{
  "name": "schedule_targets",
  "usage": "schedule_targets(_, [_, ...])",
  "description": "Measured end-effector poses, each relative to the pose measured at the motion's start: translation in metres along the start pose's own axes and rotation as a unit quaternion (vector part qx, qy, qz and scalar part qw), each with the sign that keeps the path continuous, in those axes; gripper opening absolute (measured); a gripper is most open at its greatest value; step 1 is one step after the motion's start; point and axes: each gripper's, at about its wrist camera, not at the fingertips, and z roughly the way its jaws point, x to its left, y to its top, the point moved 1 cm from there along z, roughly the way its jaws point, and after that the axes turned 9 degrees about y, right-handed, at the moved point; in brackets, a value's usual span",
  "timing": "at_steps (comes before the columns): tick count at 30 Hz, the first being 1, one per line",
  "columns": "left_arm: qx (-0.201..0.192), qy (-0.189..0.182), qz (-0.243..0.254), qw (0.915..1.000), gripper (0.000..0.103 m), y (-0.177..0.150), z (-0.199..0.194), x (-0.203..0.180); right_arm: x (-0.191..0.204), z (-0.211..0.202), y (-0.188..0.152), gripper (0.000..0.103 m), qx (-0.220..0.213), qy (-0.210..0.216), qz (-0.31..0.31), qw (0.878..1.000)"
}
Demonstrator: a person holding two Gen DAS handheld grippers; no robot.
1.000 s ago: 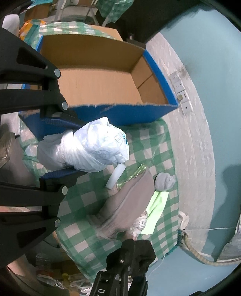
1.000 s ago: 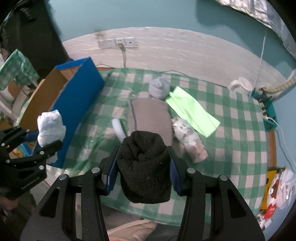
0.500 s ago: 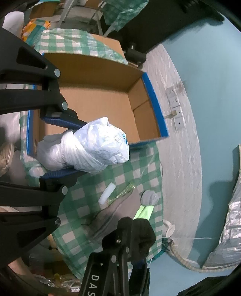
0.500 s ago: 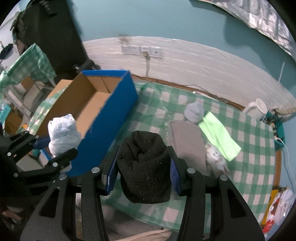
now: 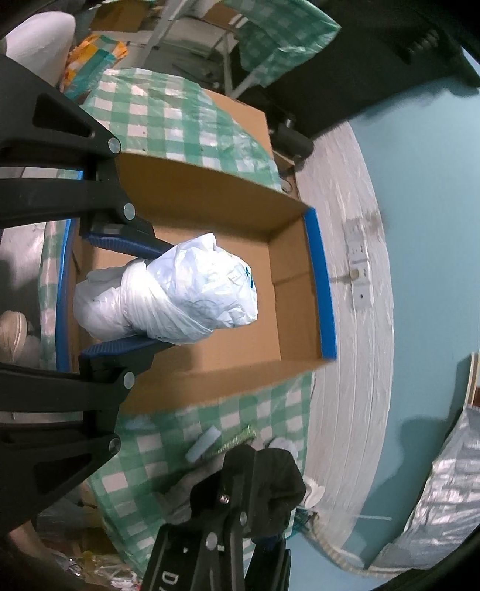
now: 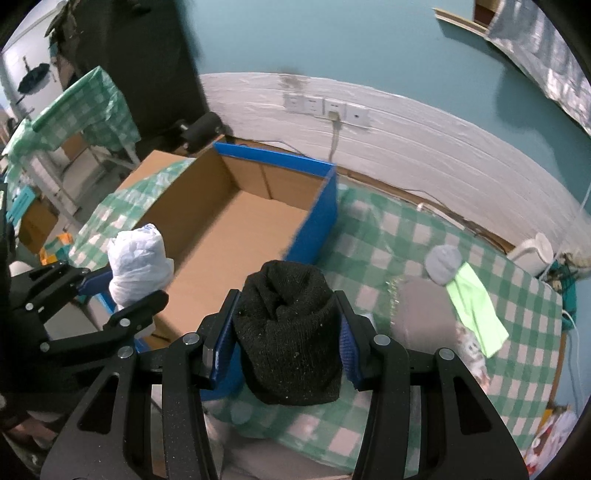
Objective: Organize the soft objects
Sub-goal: 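Lift the white sock with the left tool while the right tool lifts the black beanie toward the box, then open both tools to drop the white sock and black beanie into the box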
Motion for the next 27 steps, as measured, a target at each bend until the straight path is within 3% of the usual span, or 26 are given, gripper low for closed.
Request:
schedule_targets(7, [0.02, 0.003, -0.024, 0.9995, 0.04, -0.006, 0.023, 0.025, 0.025, 0.024, 0.013, 0.049, 0.017, 0.012, -0.014, 1.0])
schedule_targets(22, [0.042, 0.004, -0.029, 0.9987, 0.04, -0.013, 0.043, 0.037, 0.042, 0.062, 0.019, 0.049, 0.051, 0.029, -0.018, 0.998])
schedule_targets(25, [0.045, 0.004, -0.032, 0.9985, 0.042, -0.013, 0.045, 0.037, 0.044, 0.067, 0.018, 0.051, 0.056, 0.029, -0.019, 0.998])
schedule_targets(27, [0.048, 0.006, -0.032, 0.9983, 0.049, -0.013, 0.046, 0.036, 0.044, 0.068, 0.018, 0.054, 0.056, 0.022, -0.019, 0.998])
